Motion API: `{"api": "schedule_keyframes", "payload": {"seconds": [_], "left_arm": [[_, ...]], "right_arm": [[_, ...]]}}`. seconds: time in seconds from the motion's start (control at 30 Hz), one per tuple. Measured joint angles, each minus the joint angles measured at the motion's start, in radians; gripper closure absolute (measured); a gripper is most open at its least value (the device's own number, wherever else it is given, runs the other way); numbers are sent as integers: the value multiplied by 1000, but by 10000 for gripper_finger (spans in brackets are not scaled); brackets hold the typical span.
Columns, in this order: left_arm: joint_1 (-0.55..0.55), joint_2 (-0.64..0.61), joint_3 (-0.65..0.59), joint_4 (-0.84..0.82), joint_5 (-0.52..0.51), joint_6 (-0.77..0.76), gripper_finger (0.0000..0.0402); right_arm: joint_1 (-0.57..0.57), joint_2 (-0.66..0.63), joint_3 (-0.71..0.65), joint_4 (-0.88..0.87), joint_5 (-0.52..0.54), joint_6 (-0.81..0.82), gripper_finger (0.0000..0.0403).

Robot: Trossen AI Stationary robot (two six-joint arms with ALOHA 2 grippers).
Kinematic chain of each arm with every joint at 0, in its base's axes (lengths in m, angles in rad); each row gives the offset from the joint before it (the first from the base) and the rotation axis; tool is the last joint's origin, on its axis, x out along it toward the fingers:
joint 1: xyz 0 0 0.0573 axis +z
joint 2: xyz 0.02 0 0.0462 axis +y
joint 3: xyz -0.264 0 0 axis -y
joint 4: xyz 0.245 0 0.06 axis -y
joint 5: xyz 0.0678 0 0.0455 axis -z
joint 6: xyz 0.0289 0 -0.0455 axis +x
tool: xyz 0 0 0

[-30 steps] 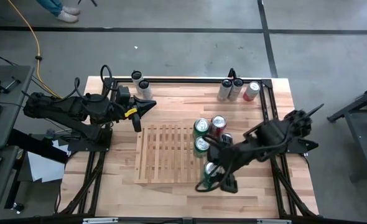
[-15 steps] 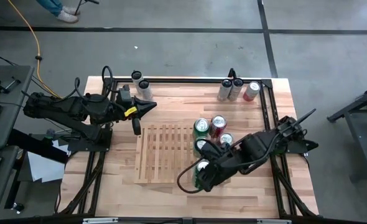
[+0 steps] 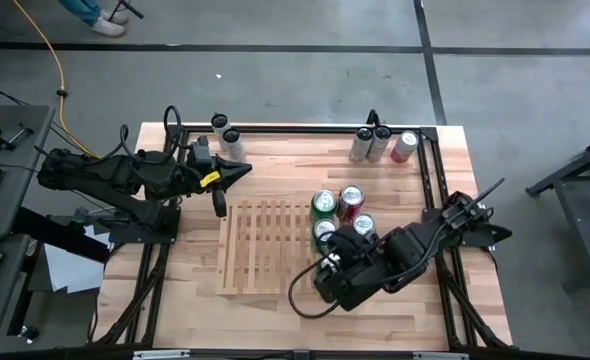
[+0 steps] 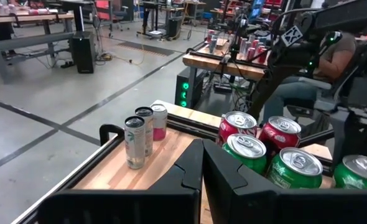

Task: Place canned beverage on shelf
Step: Put the green soda can on the shelf aligned with the other green soda cans

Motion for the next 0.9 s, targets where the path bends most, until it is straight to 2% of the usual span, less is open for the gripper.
{"api": "schedule_keyframes", "payload": {"seconds": [0.37, 0.83, 0.9], "left_arm": [[0, 0, 0, 1, 0, -3, 401], [0, 0, 0, 2, 0, -3, 401], [0, 0, 0, 2, 0, -3, 401]], "right_arm": [[0, 33, 2, -12, 63, 0, 125], [0, 34, 2, -19, 64, 0, 125], [0, 34, 2, -21, 64, 0, 114]]}}
